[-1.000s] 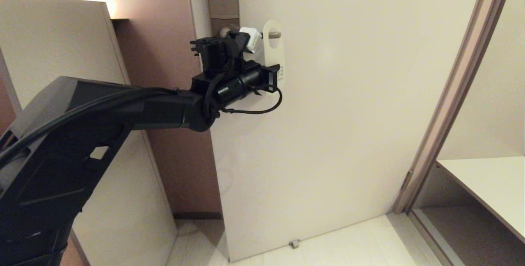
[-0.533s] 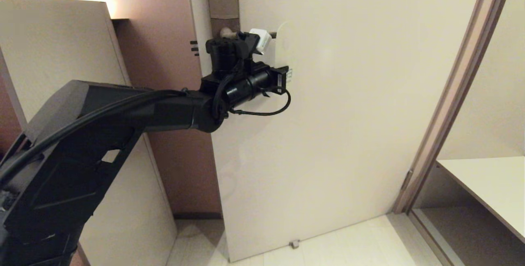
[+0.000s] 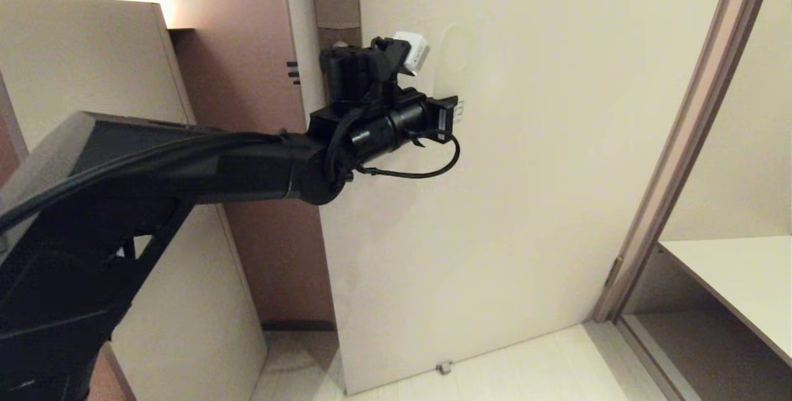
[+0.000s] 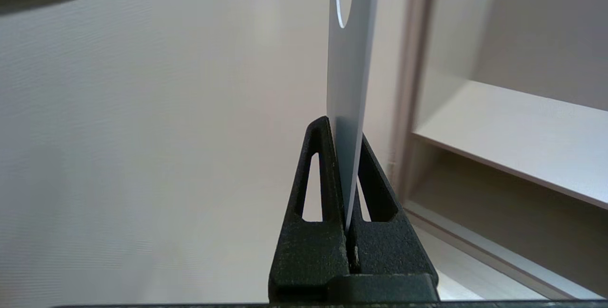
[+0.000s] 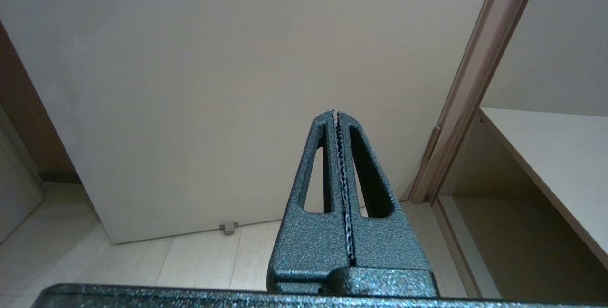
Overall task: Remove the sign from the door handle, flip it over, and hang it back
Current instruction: Hand it to the other hand
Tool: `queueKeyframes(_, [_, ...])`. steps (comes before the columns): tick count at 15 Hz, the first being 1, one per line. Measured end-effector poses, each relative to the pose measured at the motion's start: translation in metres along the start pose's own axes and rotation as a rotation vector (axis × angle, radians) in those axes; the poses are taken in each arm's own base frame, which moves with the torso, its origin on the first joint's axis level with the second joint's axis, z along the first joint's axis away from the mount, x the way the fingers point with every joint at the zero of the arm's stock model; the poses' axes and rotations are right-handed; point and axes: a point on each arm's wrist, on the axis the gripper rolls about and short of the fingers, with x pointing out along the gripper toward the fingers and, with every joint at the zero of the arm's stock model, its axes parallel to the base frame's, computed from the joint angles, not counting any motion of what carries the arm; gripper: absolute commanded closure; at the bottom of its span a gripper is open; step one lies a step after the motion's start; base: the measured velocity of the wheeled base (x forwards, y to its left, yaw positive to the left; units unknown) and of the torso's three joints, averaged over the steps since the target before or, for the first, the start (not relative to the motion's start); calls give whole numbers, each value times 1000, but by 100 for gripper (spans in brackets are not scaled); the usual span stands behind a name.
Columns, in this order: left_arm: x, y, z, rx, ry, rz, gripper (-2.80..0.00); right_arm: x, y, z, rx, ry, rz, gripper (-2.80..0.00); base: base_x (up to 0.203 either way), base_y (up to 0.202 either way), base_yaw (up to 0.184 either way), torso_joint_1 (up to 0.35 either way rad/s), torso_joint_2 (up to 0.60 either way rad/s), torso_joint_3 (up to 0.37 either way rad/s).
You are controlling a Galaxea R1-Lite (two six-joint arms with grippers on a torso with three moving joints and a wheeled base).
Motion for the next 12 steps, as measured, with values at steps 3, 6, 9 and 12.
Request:
queueKeyframes(3, [-21,-23,14,-8,16,-49,0,0,0,0,0,0,0,0,0,0,0,0,0,0])
queueKeyframes(6, [-54,-46,25,-18,51,-125,0,0,0,0,0,0,0,0,0,0,0,0,0,0])
queueKeyframes(9, [-96,-63,35,-34,79,-251,0,0,0,0,0,0,0,0,0,0,0,0,0,0])
queueKeyframes(12, [-136,-73,47,-47,80,-400,0,0,0,0,0,0,-1,0,0,0,0,0,0,0])
